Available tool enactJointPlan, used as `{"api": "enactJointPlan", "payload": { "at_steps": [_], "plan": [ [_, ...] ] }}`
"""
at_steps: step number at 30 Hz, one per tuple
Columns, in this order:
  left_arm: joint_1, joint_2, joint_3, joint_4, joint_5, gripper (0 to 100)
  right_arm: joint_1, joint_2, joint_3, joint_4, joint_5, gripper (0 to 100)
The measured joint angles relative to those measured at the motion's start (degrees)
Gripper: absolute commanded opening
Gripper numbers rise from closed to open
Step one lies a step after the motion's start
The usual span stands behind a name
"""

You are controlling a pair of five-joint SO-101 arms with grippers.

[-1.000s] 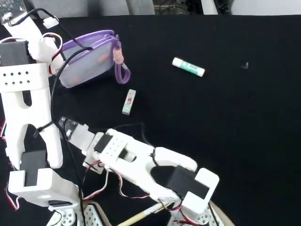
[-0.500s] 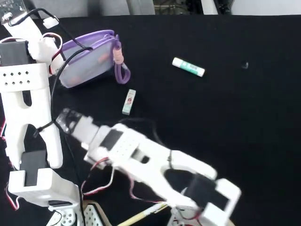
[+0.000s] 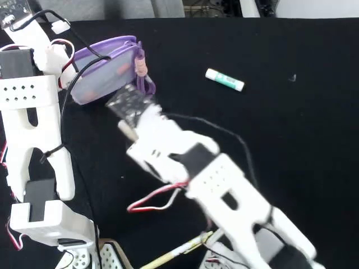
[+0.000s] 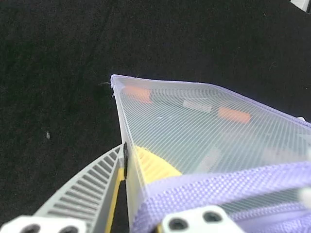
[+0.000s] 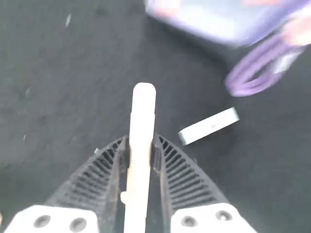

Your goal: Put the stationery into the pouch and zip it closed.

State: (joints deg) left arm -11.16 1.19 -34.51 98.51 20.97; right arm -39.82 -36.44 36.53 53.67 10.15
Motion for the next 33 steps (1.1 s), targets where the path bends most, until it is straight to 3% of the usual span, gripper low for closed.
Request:
{"api": "enactJointPlan", "payload": {
  "at_steps": [5, 12, 24, 33],
  "plan": [
    [0.0, 0.0, 0.0, 0.0, 0.0, 3, 3.78, -8.53, -0.09, -0.53, 0.09, 1.1],
    [0.53, 0.0, 0.0, 0.0, 0.0, 3, 4.84, -14.07, -4.31, -10.37, 0.0, 1.1],
    [2.46, 0.0, 0.26, 0.0, 0.0, 3, 4.84, -14.07, -4.75, -33.49, -0.09, 1.1],
    [4.66, 0.0, 1.23, 0.0, 0.0, 3, 4.48, -14.07, 8.44, -61.1, -0.09, 1.1]
  ]
}}
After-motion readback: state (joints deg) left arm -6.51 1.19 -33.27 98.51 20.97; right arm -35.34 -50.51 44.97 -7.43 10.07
